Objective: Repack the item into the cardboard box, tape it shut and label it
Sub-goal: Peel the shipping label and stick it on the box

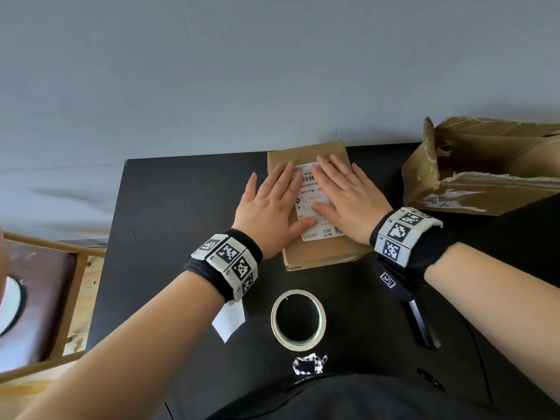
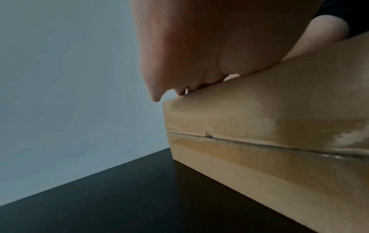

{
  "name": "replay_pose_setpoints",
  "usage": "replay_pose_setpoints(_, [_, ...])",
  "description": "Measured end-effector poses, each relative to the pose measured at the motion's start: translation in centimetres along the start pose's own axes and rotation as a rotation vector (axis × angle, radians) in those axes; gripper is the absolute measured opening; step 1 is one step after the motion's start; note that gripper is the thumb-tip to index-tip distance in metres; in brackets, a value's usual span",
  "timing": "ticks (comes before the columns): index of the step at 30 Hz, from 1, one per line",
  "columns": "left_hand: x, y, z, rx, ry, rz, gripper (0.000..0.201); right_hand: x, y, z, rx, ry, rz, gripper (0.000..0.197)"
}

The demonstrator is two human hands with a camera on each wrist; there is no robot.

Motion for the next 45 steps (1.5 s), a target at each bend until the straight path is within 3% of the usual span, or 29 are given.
replay_pose_setpoints(13, [-0.6, 0.3, 0.3, 0.000, -0.041, 0.055, 0.102, -0.2, 0.0, 0.1, 0.040, 0.058, -0.070, 0.077])
replay_pose_setpoints(21, [0.8, 3.1, 0.5, 0.008, 0.004, -0.003, 0.085, -1.2, 2.3, 1.2, 0.065, 0.042, 0.021, 0.064])
replay_pose_setpoints(26, [1.9, 4.7, 0.9, 0.009, -0.001, 0.018, 0.081, -2.4, 4.4, 2.7, 0.078, 0.113, -0.070, 0.081])
replay_pose_setpoints(32, [2.7, 6.1, 1.7, 0.020, -0.017, 0.095, 0.094, -2.3, 5.9, 3.1, 0.004, 0.172, -0.086, 0.080])
replay_pose_setpoints(35, [2.7, 6.2, 1.4, -0.003, -0.038, 0.079, 0.095, -2.2, 6.1, 3.0, 0.006, 0.159, -0.063, 0.081])
replay_pose_setpoints(40, [3.1, 5.3, 0.7, -0.003, 0.136, -0.030, 0.079, -2.0, 5.8, 3.1, 0.065, 0.067, 0.023, 0.090])
replay_pose_setpoints(45, [2.0, 3.0, 0.3, 0.001, 0.071, -0.004, 0.072, -1.5, 5.0, 2.3, 0.048, -0.010, 0.100, 0.077])
Point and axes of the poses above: each hand's wrist, its own y-axis away from the middle knuckle, its own z-axis out of the palm, x = y × z, the point moved 1 cm from there along -y, towards the middle knuckle, and after that the axes turned 7 degrees about -y, right-handed, at the moved point
